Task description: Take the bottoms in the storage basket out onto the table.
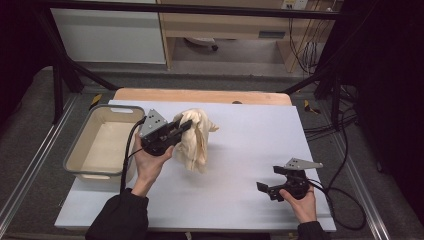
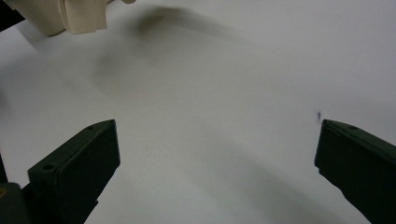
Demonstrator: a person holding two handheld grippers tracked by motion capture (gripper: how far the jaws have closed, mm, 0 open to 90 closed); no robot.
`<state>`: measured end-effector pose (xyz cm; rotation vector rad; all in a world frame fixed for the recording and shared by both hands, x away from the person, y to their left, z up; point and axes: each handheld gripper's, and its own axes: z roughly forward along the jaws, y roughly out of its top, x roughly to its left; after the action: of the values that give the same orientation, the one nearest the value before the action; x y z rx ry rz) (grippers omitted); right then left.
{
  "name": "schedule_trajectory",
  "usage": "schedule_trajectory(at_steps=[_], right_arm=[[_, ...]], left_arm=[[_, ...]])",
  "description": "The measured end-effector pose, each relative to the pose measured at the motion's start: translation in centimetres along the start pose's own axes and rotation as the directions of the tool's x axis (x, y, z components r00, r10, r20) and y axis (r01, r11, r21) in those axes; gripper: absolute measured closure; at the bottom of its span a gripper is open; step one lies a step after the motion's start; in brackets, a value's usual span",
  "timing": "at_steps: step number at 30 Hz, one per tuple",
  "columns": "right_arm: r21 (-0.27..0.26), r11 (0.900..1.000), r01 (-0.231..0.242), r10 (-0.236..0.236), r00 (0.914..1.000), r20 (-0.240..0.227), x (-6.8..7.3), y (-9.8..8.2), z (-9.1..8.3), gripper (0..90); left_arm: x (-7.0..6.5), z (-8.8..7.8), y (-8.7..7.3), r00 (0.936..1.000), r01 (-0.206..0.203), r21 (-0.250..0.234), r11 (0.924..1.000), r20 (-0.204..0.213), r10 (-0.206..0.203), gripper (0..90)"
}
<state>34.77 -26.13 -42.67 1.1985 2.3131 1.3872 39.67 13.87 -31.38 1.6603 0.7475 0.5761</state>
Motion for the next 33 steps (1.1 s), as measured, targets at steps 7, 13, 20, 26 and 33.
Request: schedule_trajectory(at_steps=[7,13,20,26,33], right_arm=[[-0.001,1.000,-0.001,0.001,1.0000,0.002,0.0,0.0,0.0,0.5],[-0.002,1.000,-0.004,0.004,1.0000,0.000,0.0,0.0,-0.1,0.5],[-0.003,1.000,0.000,0.000,1.0000,0.002,0.0,0.0,-0.1,0.5],[-0.002,1.000,-0.002,0.002,1.0000,0.002,0.0,0.0,-0.1,0.5],[0.000,1.000,-0.003,0.003,1.0000,0.001,0.0,0.0,-0.1,0.5]], left_arm=[[-0.6,0.8,-0.5,0.9999,-0.004,0.022,0.9998,0.014,0.004,79.4],[-1.2,1.4,-1.0,0.9995,-0.008,0.043,0.9990,0.030,0.007,79.4],[-1.6,2.0,-1.5,0.9991,-0.012,0.060,0.9981,0.043,0.009,79.3],[-1.8,2.4,-1.7,0.9986,-0.018,0.085,0.9962,0.052,0.014,79.1],[-2.0,2.8,-2.2,0.9978,-0.023,0.100,0.9947,0.064,0.017,78.9]])
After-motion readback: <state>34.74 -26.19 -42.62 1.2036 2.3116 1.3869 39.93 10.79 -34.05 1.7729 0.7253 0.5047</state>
